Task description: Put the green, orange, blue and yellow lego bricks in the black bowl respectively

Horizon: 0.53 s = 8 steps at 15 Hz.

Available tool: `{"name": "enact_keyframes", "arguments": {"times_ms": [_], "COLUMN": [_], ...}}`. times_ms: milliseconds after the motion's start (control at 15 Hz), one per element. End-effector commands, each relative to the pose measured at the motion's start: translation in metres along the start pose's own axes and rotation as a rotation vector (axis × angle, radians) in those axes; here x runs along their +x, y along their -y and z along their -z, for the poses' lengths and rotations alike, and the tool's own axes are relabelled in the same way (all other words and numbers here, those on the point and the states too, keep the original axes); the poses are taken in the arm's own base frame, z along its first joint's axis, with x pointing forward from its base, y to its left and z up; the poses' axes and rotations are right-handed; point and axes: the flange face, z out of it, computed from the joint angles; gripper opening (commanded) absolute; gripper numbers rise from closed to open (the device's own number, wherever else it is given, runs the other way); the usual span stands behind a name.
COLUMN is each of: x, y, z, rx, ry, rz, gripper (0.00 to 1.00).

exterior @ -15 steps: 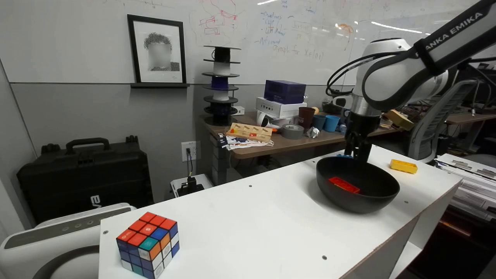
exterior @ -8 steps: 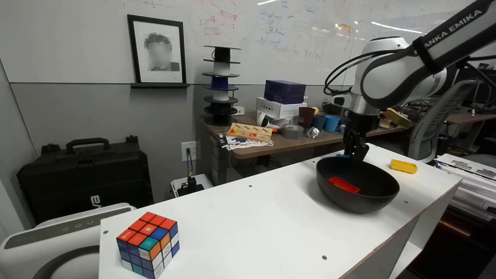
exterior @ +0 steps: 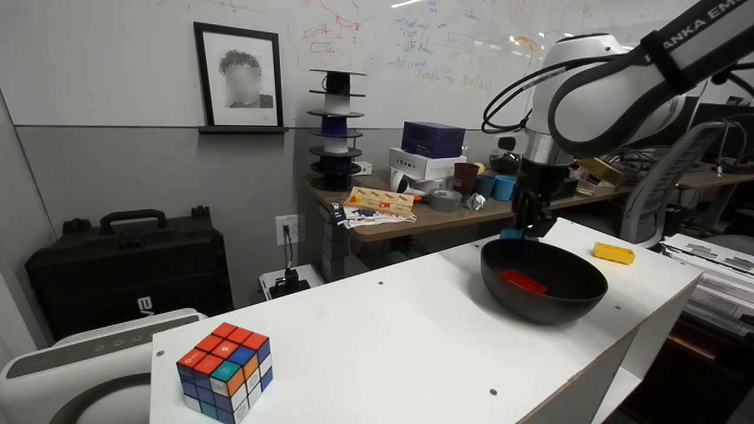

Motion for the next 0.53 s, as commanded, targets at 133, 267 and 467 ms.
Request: {"name": "enact_keyframes", "arguments": {"times_ms": [133, 267, 467], "x": [0.029, 0.035, 0.039], "y": [0.078, 0.102, 0.135], "z": [0.078, 0.107, 0.146], "rx": [-0.193, -0.295, -0.405], "ry": [0.015, 0.003, -0.023], "rz": [0.140, 0.181, 0.217], "gripper": [0.20, 0.20, 0.20]}}
